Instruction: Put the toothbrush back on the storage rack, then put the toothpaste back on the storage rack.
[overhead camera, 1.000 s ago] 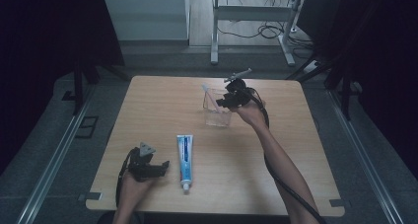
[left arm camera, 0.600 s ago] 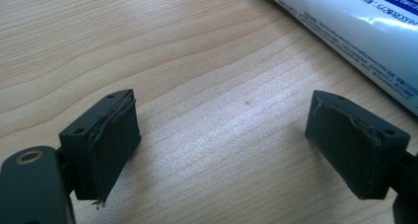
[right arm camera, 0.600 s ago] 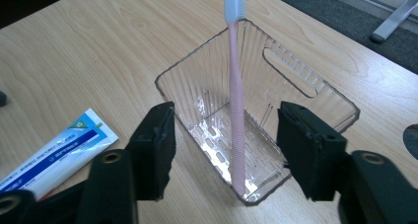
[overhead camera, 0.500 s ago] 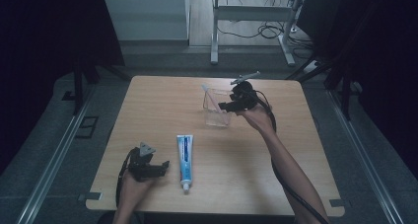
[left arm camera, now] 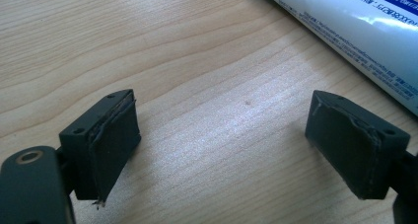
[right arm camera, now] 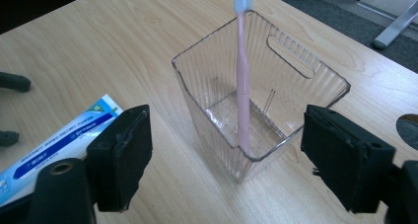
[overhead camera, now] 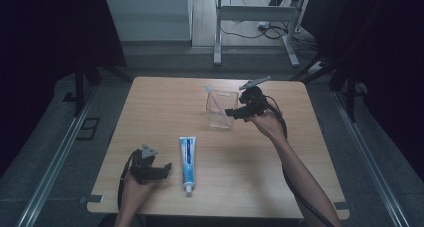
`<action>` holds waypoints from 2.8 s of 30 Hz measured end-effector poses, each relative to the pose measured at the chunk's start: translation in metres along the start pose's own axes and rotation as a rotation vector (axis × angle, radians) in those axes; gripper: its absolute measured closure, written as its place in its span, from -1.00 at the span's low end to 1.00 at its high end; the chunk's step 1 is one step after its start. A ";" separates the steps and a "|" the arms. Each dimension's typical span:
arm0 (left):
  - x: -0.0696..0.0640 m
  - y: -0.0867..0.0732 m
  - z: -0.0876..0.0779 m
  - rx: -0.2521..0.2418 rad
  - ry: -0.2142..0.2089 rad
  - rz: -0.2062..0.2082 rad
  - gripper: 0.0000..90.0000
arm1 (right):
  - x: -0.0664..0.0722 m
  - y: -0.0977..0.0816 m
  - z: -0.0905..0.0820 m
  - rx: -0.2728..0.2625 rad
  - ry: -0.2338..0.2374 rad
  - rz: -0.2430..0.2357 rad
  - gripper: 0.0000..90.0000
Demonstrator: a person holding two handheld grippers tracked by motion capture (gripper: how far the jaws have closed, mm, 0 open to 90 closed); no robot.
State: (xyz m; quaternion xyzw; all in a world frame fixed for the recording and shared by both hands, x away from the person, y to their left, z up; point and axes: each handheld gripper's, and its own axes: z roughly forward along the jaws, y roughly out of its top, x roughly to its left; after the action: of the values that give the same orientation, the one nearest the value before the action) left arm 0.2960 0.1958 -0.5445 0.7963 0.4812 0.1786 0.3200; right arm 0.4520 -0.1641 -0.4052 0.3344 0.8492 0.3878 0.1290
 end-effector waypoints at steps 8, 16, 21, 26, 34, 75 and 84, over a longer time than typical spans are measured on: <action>0.000 0.000 0.000 0.000 0.000 0.000 -0.71 | 0.007 -0.007 -0.011 0.007 0.001 -0.033 -0.69; 0.000 0.000 0.000 0.000 0.000 0.000 -0.71 | 0.012 -0.019 -0.022 0.011 0.003 -0.048 -0.71; 0.000 0.000 0.000 0.000 0.000 0.000 -0.71 | 0.014 -0.029 -0.027 0.013 0.001 -0.055 -0.71; 0.000 0.000 0.000 0.000 0.000 0.000 -0.71 | 0.015 -0.039 -0.033 0.012 0.003 -0.050 -0.71; 0.000 0.000 0.000 0.000 0.001 0.005 -0.71 | 0.017 -0.058 -0.042 0.011 -0.006 -0.044 -0.72; -0.001 0.000 0.000 -0.007 0.000 -0.007 -0.71 | 0.041 -0.172 -0.057 -0.018 -0.029 0.037 -0.71; -0.001 0.000 0.000 -0.011 0.002 -0.009 -0.68 | 0.042 -0.188 -0.055 -0.005 -0.050 0.039 -0.70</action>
State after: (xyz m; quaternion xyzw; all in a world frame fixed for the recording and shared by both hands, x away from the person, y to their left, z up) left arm 0.2952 0.1952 -0.5446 0.7921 0.4841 0.1806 0.3250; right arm 0.3064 -0.2569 -0.5063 0.3604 0.8379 0.3840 0.1435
